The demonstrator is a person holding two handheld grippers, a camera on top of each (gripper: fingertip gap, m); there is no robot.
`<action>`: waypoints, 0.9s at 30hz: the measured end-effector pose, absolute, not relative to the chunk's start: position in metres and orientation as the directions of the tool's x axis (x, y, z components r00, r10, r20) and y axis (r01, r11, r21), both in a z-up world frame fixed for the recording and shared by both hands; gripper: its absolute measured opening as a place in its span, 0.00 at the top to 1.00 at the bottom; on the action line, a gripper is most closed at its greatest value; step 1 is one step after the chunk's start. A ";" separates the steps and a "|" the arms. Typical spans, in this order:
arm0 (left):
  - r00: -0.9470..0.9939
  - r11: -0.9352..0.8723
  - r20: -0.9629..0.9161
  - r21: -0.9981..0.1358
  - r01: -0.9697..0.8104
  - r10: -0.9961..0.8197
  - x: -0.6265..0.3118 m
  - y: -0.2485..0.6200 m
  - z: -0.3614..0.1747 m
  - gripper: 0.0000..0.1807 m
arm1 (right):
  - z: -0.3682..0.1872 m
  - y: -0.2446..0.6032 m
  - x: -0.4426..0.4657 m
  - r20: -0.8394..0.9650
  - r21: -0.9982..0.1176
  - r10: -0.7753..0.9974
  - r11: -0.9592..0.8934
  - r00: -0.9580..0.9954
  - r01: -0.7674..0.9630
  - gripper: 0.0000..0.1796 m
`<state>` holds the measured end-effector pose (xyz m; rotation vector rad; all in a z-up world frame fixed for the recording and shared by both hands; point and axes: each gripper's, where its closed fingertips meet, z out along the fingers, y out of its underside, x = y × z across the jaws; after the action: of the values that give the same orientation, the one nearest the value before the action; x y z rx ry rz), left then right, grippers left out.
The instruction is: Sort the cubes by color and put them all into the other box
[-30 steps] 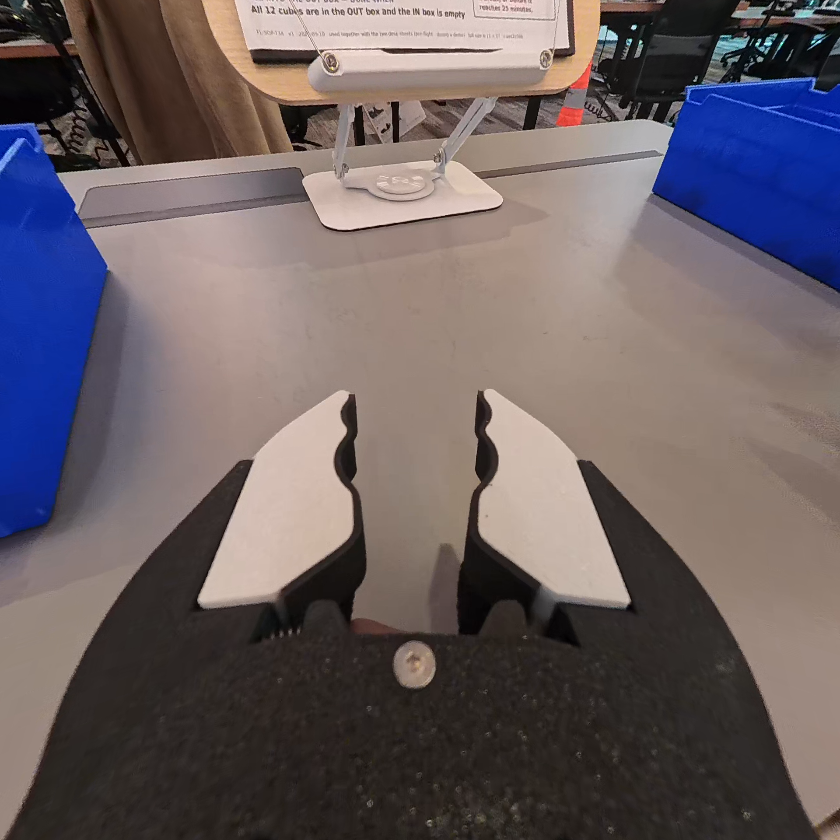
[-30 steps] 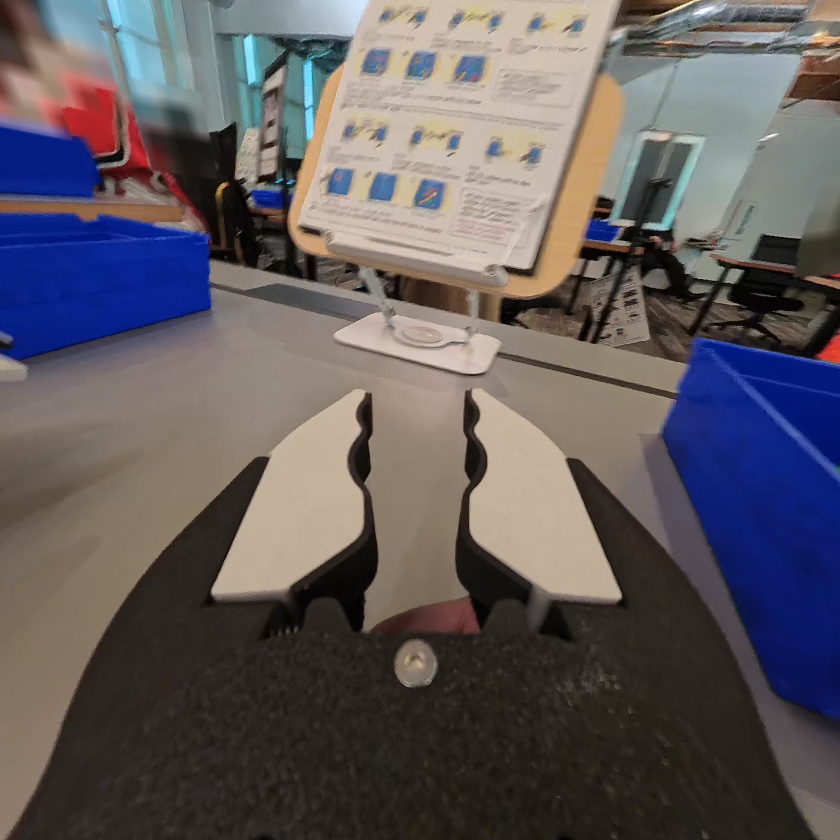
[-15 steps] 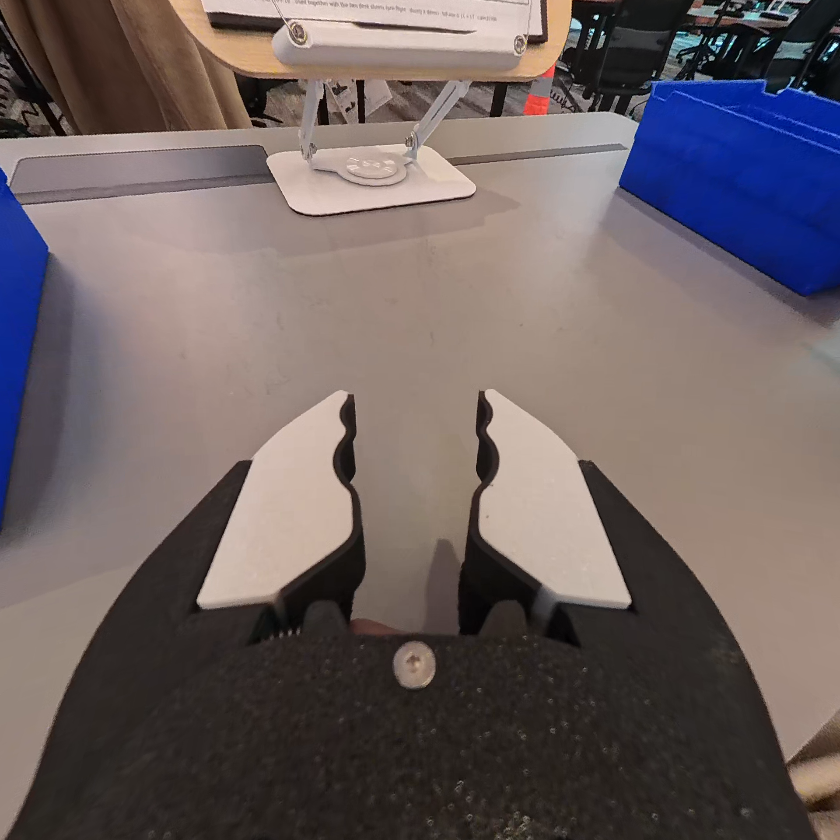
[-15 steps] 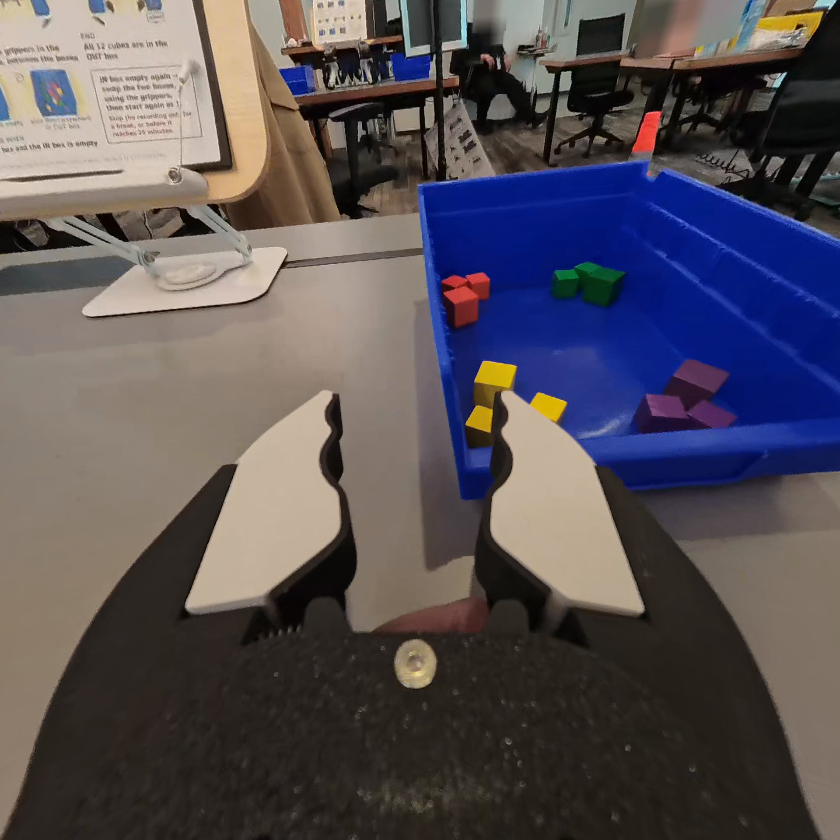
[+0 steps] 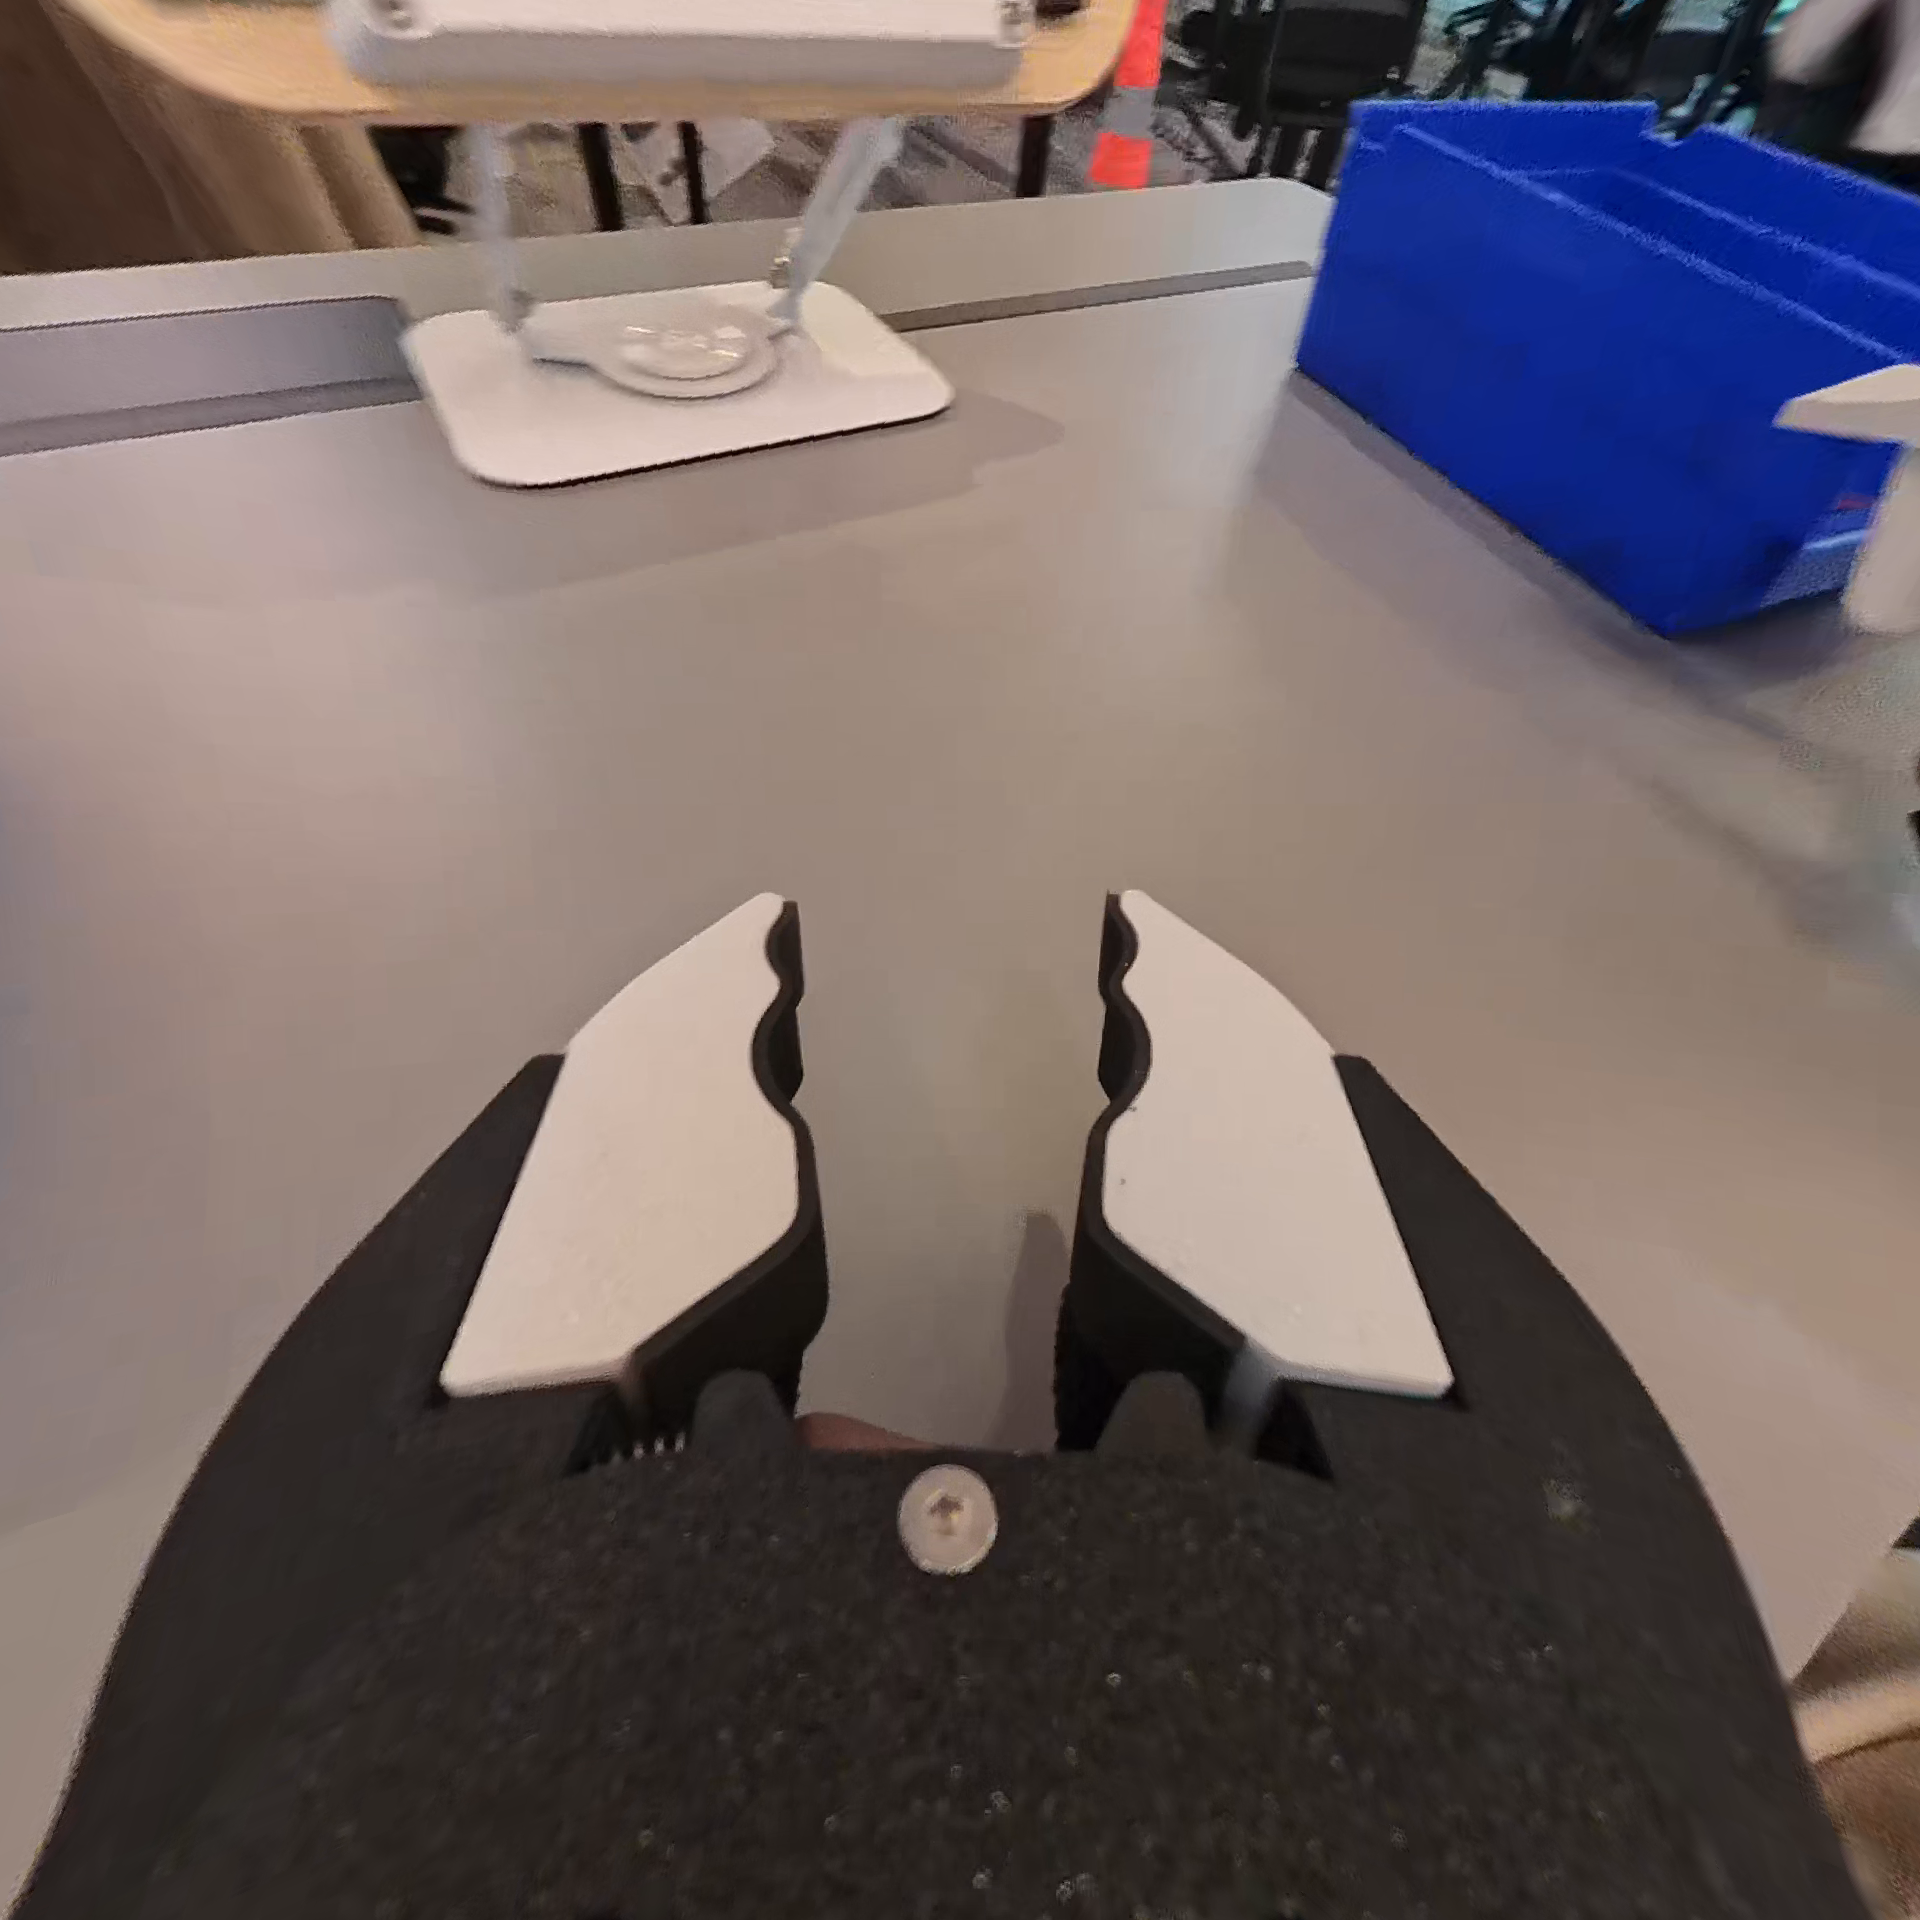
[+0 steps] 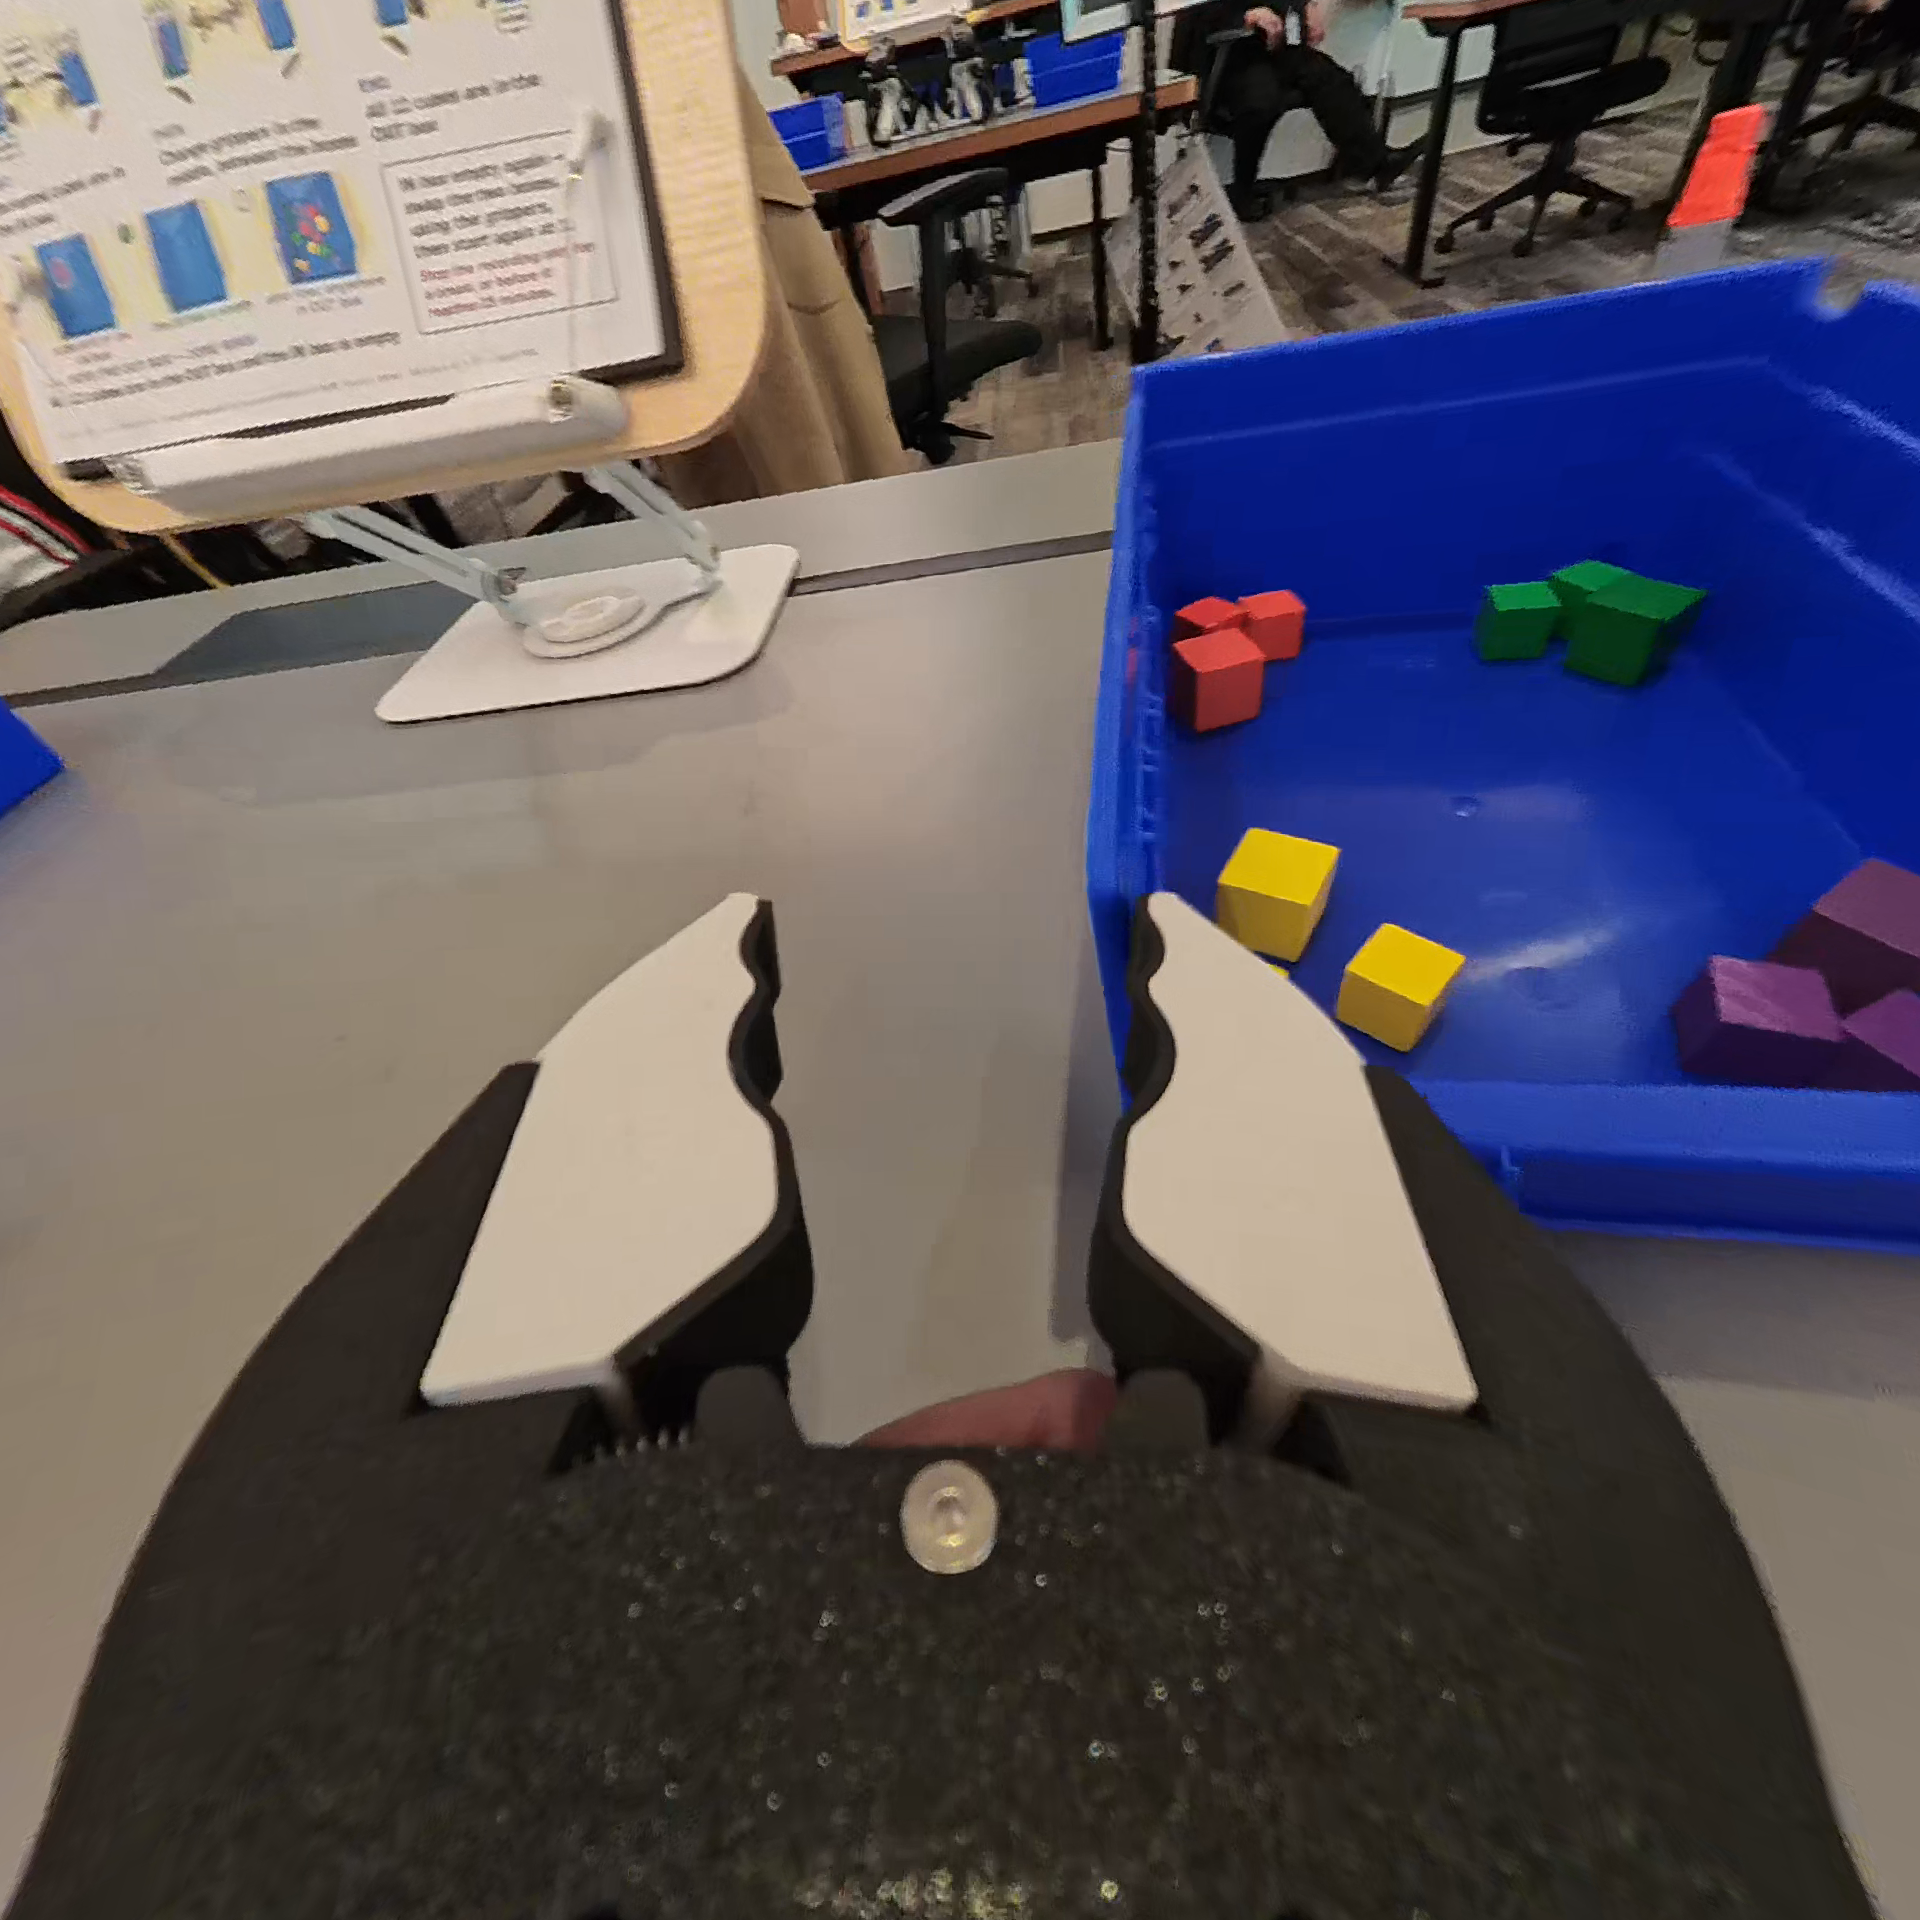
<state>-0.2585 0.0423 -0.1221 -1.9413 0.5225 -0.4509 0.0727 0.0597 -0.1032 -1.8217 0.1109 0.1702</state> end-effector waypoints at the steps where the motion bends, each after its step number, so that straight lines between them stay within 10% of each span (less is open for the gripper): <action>1: 0.819 -0.378 0.089 -0.911 -0.162 -0.566 -0.244 0.043 -0.120 0.70 | -0.103 0.061 0.066 -0.183 -0.953 0.044 -0.254 0.982 -0.166 0.64; 6: 0.709 -0.344 0.095 -0.914 -0.217 -0.699 -0.138 0.042 -0.105 0.68 | -0.093 0.053 0.049 -0.245 -0.950 0.156 -0.236 0.957 -0.205 0.67; 17: 0.696 -0.364 0.127 -0.909 -0.203 -0.707 0.058 0.079 -0.114 0.65 | -0.116 0.003 0.229 -0.152 -0.950 -0.308 -0.218 0.939 -0.225 0.71; 27: 0.745 -0.458 0.163 -0.864 -0.210 -0.647 0.094 0.085 -0.142 0.87 | -0.115 -0.001 0.255 -0.078 -0.963 -0.404 -0.206 0.912 -0.174 0.69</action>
<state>0.0937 0.0850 -0.1423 -2.0240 0.6473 -0.6012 0.2548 -0.0006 -0.1151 -1.7857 0.4343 -0.2211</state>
